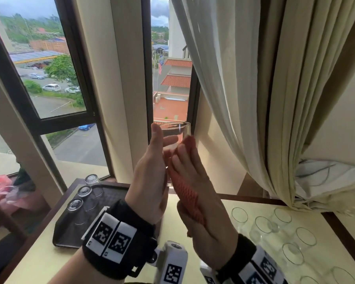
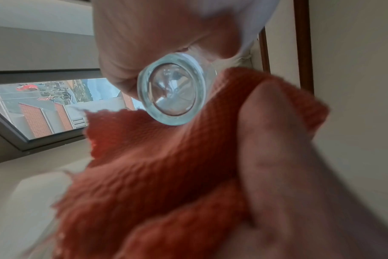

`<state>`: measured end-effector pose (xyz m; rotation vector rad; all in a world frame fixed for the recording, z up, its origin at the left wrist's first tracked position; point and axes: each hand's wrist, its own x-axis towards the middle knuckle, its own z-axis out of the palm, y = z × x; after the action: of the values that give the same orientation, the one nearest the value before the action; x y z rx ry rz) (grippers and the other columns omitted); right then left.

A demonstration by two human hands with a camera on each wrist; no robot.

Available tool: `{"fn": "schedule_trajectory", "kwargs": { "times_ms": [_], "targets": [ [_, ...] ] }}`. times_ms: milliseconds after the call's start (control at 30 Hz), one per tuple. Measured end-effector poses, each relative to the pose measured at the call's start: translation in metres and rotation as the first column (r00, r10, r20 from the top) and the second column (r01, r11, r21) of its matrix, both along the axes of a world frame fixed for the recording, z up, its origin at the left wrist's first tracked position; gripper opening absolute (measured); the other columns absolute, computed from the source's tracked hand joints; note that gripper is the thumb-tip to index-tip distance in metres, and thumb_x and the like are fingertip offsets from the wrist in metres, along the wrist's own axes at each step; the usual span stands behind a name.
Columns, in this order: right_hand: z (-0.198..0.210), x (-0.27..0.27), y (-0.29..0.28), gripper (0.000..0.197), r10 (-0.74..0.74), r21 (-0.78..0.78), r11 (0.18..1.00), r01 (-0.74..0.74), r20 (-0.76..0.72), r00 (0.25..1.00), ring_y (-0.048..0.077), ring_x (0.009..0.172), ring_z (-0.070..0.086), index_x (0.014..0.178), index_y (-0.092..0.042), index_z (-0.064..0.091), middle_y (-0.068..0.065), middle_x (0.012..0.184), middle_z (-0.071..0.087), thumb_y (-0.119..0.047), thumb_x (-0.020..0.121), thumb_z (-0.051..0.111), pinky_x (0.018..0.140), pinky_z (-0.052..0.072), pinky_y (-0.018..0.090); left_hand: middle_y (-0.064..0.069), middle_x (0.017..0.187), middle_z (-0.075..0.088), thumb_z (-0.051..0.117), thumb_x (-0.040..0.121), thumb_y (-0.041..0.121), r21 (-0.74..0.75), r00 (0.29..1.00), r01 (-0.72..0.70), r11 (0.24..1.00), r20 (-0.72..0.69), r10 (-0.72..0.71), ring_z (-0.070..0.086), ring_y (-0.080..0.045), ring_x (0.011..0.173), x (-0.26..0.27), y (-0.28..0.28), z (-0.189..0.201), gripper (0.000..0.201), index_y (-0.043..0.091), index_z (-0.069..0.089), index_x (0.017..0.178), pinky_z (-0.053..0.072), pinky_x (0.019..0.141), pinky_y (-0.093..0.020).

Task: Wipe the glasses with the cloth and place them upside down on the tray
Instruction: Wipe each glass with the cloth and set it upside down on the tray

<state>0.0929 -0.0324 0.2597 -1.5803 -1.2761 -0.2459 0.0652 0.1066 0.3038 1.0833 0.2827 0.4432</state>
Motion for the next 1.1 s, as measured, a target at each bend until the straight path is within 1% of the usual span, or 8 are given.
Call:
{"fn": "schedule_trajectory", "kwargs": {
  "times_ms": [133, 200, 400, 533, 700, 767, 933, 1100],
  "targets": [
    [-0.012, 0.005, -0.003, 0.060, -0.045, -0.003, 0.999, 0.046, -0.214, 0.976, 0.052, 0.130, 0.052, 0.163, -0.032, 0.036, -0.004, 0.159, 0.045, -0.029, 0.103, 0.045, 0.110, 0.044, 0.059, -0.016, 0.104, 0.065, 0.044, 0.094, 0.074, 0.016, 0.999, -0.017, 1.000, -0.028, 0.018, 0.066, -0.031, 0.096, -0.001, -0.004, -0.002, 0.074, 0.012, 0.074, 0.120, 0.062, 0.080, -0.037],
    [0.002, 0.010, 0.002, 0.057, -0.044, 0.038, 0.997, 0.063, -0.375, 0.926, 0.035, 0.105, 0.054, 0.157, -0.045, 0.040, -0.003, 0.135, 0.054, -0.041, 0.101, 0.046, 0.098, 0.041, 0.046, -0.016, 0.101, 0.065, 0.041, 0.093, 0.075, 0.022, 1.000, 0.000, 1.000, -0.027, 0.001, 0.066, -0.027, 0.090, 0.000, -0.009, -0.005, 0.078, 0.011, 0.072, 0.124, 0.061, 0.067, -0.029],
    [0.029, -0.001, 0.007, 0.065, 0.046, 0.061, 0.997, -0.038, -0.140, 0.989, 0.044, 0.157, 0.025, 0.166, -0.031, 0.022, 0.000, 0.175, 0.019, -0.021, 0.106, 0.043, 0.120, 0.029, 0.072, -0.012, 0.126, 0.077, 0.046, 0.093, 0.087, 0.007, 0.998, 0.060, 0.998, 0.027, -0.060, 0.073, -0.031, 0.121, -0.003, -0.012, -0.001, 0.081, 0.019, 0.075, 0.127, 0.053, 0.110, -0.056],
    [0.000, -0.011, -0.007, 0.061, 0.038, -0.037, 0.999, -0.040, -0.044, 0.998, 0.029, 0.163, 0.011, 0.162, -0.005, 0.031, 0.002, 0.176, 0.017, -0.019, 0.104, 0.044, 0.132, 0.016, 0.048, -0.008, 0.125, 0.077, 0.060, 0.068, 0.100, 0.062, 0.999, 0.002, 0.998, -0.048, 0.001, 0.075, -0.023, 0.116, -0.006, 0.001, 0.007, 0.089, 0.028, 0.079, 0.117, 0.059, 0.100, -0.046],
    [-0.003, 0.004, -0.005, 0.065, -0.028, -0.020, 0.999, 0.025, -0.166, 0.986, 0.058, 0.119, 0.055, 0.165, -0.033, 0.029, 0.000, 0.164, 0.042, -0.023, 0.102, 0.044, 0.100, 0.046, 0.073, -0.023, 0.102, 0.066, 0.088, 0.061, 0.077, 0.081, 0.998, -0.051, 0.995, -0.028, 0.053, 0.065, -0.032, 0.090, -0.004, -0.002, 0.004, 0.104, 0.006, 0.067, 0.135, 0.062, 0.070, -0.028],
    [0.009, 0.013, 0.000, 0.058, -0.027, 0.028, 0.999, 0.036, -0.288, 0.957, 0.032, 0.105, 0.059, 0.158, -0.049, 0.033, -0.002, 0.140, 0.055, -0.033, 0.104, 0.044, 0.098, 0.047, 0.055, -0.022, 0.107, 0.071, 0.082, 0.075, 0.070, 0.030, 0.998, -0.063, 0.998, 0.007, 0.063, 0.069, -0.034, 0.091, -0.003, -0.007, 0.001, 0.092, 0.003, 0.065, 0.136, 0.062, 0.073, -0.029],
    [0.036, 0.024, 0.010, 0.058, 0.041, 0.141, 0.990, 0.013, -0.372, 0.927, 0.006, 0.157, 0.028, 0.162, -0.030, 0.029, -0.009, 0.172, 0.029, -0.017, 0.107, 0.041, 0.129, 0.024, 0.041, -0.011, 0.112, 0.075, 0.057, 0.096, 0.069, -0.008, 0.999, 0.005, 1.000, 0.036, -0.004, 0.069, -0.026, 0.107, -0.001, -0.024, -0.005, 0.068, 0.011, 0.071, 0.129, 0.054, 0.099, -0.043],
    [0.007, 0.007, 0.005, 0.060, 0.036, 0.107, 0.994, 0.017, -0.473, 0.880, 0.005, 0.118, 0.056, 0.163, -0.042, 0.031, -0.003, 0.145, 0.059, -0.038, 0.105, 0.047, 0.108, 0.046, 0.040, -0.003, 0.094, 0.071, 0.044, 0.099, 0.069, -0.048, 0.999, 0.006, 0.999, 0.047, -0.004, 0.069, -0.017, 0.087, -0.002, -0.018, -0.004, 0.069, 0.010, 0.070, 0.125, 0.054, 0.081, -0.034]
  ]
}}
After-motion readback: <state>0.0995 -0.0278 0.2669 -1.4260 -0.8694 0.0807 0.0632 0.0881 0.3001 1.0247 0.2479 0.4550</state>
